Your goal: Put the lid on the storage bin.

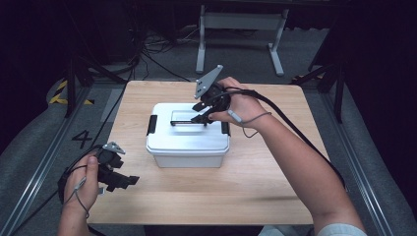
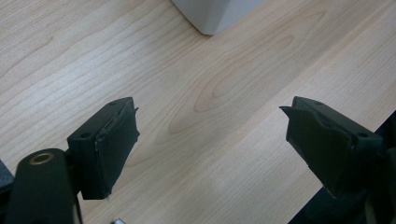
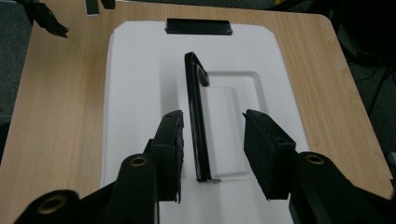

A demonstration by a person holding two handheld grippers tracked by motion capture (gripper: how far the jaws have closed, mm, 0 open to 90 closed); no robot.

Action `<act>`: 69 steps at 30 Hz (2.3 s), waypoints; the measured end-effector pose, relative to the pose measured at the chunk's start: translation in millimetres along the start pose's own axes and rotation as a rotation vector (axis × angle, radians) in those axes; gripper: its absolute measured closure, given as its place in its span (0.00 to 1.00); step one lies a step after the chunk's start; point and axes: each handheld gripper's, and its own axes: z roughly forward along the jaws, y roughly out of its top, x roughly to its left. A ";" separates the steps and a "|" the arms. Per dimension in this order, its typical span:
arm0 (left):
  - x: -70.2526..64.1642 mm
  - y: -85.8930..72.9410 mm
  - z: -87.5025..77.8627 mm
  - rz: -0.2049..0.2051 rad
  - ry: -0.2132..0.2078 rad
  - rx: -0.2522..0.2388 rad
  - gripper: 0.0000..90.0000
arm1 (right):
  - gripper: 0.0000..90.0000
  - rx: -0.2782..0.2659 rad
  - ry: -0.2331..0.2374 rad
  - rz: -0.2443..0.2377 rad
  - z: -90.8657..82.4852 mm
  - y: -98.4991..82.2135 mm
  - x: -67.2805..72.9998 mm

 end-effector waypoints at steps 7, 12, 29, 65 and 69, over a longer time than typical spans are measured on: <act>0.0 6.3 3.3 0.014 -0.006 0.004 0.19 | 0.64 0.001 -0.076 0.050 -29.4 -22.5 2.7; -0.2 11.8 7.0 0.018 -0.015 0.008 0.19 | 0.63 -0.006 -0.121 0.093 -49.2 -40.3 4.2; 9.6 14.6 9.2 -0.023 0.016 0.007 0.19 | 0.53 -0.004 -0.202 0.231 -90.3 -105.9 10.2; 18.0 -15.4 6.5 -0.099 0.082 0.029 0.19 | 0.48 -0.015 -0.187 0.394 -73.0 -213.0 8.1; 18.1 -17.1 7.5 -0.101 0.074 0.033 0.19 | 0.48 -0.006 -0.188 0.415 -62.5 -225.8 9.4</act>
